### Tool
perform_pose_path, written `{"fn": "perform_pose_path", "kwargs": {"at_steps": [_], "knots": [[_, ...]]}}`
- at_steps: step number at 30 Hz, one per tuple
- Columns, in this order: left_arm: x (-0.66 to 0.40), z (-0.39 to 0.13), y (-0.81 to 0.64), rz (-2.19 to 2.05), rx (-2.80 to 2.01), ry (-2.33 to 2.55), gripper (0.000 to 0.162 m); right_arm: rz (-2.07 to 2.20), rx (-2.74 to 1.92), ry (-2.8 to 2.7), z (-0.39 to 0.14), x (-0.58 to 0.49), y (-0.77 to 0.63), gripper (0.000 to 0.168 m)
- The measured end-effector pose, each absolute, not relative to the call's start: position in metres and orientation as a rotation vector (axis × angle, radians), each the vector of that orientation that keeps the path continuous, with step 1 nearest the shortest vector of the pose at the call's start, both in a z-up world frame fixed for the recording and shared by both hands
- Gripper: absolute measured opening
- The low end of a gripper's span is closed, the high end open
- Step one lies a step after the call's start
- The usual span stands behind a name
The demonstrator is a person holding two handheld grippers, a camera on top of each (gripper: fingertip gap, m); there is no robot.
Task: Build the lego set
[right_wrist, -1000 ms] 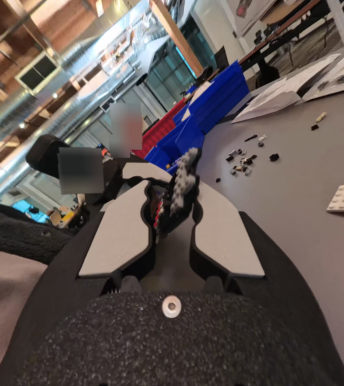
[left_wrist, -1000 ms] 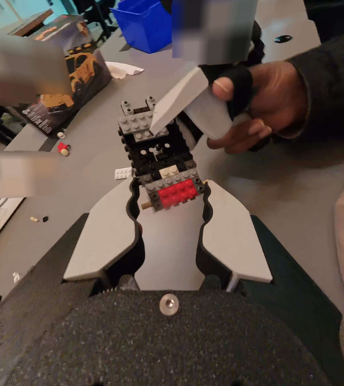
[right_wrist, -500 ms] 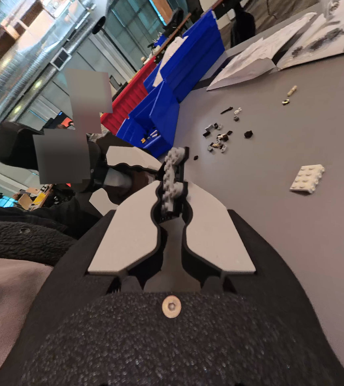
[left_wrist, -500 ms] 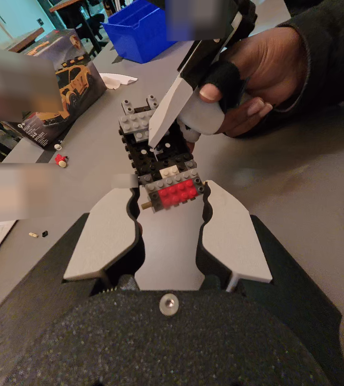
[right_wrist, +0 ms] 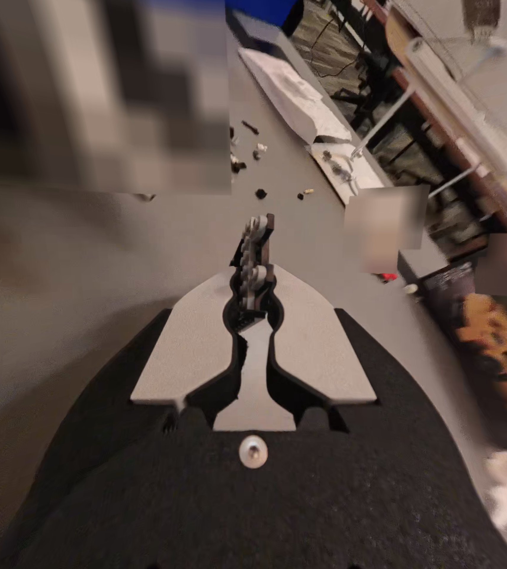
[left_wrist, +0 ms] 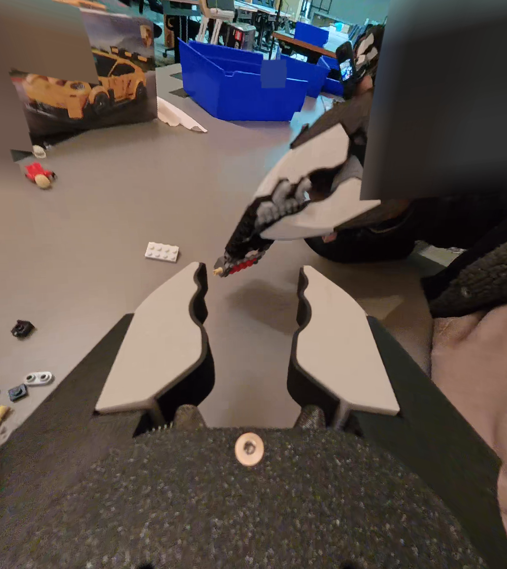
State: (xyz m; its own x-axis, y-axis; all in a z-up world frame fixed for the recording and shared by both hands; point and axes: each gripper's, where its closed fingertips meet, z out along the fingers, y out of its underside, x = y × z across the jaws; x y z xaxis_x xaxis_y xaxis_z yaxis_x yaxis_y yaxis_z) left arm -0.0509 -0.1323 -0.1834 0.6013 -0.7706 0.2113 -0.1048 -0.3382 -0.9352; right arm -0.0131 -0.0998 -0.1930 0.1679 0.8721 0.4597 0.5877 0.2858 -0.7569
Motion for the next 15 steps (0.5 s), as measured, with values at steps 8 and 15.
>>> {"fn": "perform_pose_path", "kwargs": {"at_steps": [8, 15], "knots": [[-0.034, -0.219, -0.156, -0.697, -1.834, 1.05, 0.053, 0.104, -0.981, -1.839, -0.237, -0.023, -0.146, 0.013], [-0.028, -0.24, -0.174, -0.684, -1.888, 1.217, 0.048, 0.262, -1.16, -1.995, -0.258, -0.024, -0.161, 0.038]]}}
